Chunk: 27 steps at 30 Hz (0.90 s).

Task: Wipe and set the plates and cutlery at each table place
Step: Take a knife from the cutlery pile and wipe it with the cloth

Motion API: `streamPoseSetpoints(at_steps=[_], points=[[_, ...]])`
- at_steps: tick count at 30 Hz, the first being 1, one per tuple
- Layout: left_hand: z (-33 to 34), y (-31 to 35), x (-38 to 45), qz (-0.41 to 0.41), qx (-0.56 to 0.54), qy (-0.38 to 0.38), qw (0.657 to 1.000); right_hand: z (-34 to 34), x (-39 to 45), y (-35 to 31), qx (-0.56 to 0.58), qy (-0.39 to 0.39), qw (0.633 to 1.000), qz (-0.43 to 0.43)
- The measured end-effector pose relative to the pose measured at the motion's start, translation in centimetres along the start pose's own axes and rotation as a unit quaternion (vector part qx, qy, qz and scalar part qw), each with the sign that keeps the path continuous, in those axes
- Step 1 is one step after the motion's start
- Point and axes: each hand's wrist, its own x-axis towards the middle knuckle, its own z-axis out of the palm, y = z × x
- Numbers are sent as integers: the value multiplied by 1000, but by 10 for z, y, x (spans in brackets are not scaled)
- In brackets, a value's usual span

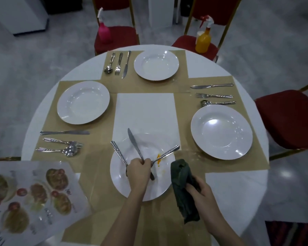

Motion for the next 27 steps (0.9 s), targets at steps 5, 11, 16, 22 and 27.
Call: streamPoseSetpoints(at_steps=[5, 11, 16, 22, 27], points=[[-20, -2, -20, 68, -20, -35, 997, 6, 6, -8, 26, -2, 1000, -5], [-42, -31, -61, 126, -61, -129, 982, 26, 0, -8, 18, -25, 999, 14], [-51, -47, -100, 147, -117, -193, 963, 54, -25, -5, 59, -47, 996, 42], [-60, -57, -124, 146, -115, -232, 955, 83, -56, 2, 107, 9, 994, 29], [-72, -61, -126, 183, -61, -250, 949, 93, -58, -2, 126, 86, 988, 34]])
